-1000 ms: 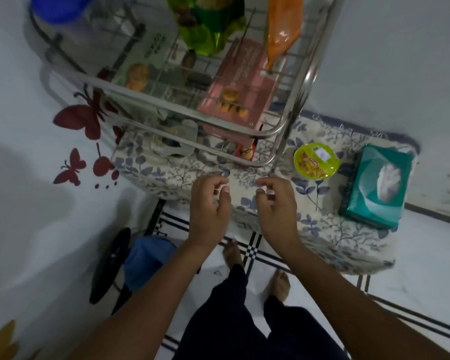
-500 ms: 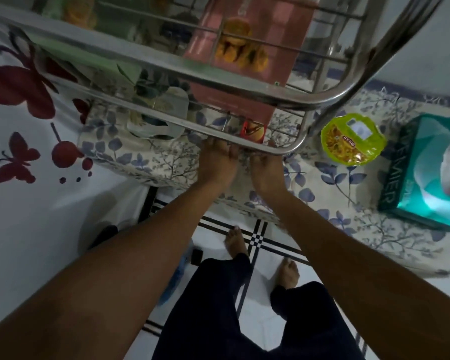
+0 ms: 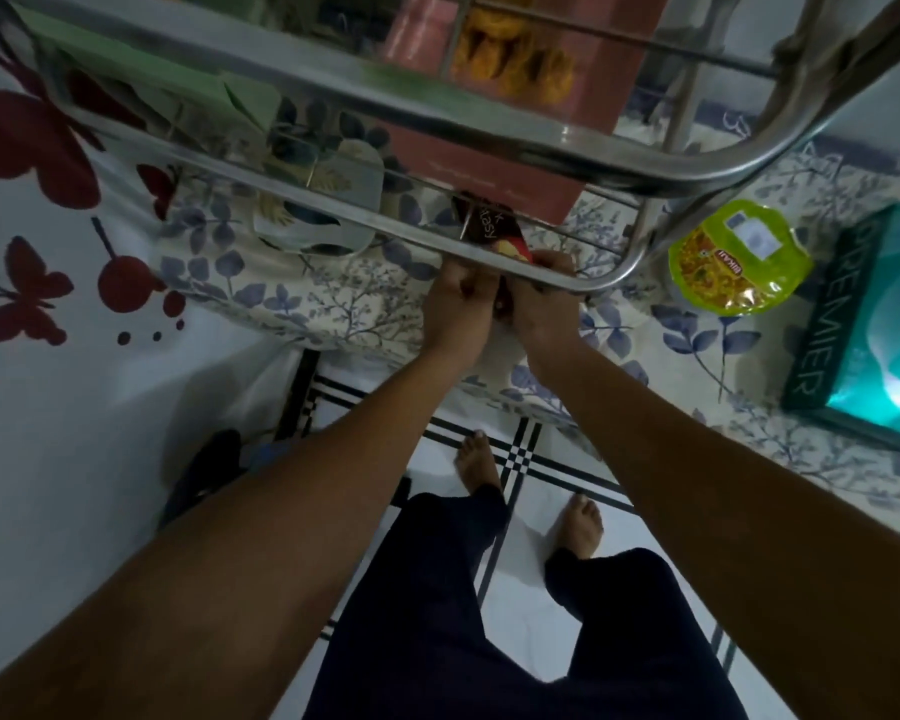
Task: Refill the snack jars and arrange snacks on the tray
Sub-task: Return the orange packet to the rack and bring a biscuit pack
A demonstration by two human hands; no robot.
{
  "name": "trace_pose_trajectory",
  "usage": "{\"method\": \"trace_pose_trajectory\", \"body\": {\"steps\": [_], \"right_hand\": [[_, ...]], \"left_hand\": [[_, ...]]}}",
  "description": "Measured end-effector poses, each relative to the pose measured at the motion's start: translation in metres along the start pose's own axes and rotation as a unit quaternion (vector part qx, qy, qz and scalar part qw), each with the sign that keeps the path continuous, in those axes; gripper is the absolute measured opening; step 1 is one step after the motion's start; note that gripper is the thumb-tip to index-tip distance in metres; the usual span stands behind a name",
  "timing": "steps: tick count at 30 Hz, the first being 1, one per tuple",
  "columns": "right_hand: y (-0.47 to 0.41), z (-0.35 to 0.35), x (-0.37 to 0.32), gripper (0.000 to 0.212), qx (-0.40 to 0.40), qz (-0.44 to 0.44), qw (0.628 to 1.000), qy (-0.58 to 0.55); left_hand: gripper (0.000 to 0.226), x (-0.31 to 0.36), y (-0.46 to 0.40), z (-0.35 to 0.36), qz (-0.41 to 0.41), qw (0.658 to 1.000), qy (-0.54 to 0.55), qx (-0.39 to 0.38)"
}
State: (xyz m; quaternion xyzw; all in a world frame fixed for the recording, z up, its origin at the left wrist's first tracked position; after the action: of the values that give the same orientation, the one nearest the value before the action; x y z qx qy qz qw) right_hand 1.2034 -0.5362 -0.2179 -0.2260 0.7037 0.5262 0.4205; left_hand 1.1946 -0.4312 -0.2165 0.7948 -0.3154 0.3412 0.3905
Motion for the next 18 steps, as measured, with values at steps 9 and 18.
{"method": "trace_pose_trajectory", "body": {"steps": [9,18], "right_hand": [[0.060,-0.012,0.012,0.040,-0.170,-0.016,0.980,0.098],[0.175,-0.043,-0.027,0.040,-0.313,-0.036,0.944,0.095]], "left_hand": [[0.036,-0.042,0.062,-0.057,-0.187,0.949,0.241,0.081],[0.040,-0.021,0.198,-0.130,-0.126,0.916,0.327,0.198]]}}
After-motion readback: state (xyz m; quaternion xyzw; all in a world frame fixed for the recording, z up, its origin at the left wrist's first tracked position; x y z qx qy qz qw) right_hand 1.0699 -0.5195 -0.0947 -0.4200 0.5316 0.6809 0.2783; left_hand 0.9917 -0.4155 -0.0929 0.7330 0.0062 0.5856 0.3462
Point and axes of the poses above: each hand's wrist, its own y-axis away from the middle knuckle, its own z-axis out of the palm, x = y × z, the point moved 2 cm from there along -y, towards the middle knuckle, and after that the axes turned 12 degrees about x, right-handed, at the moved point
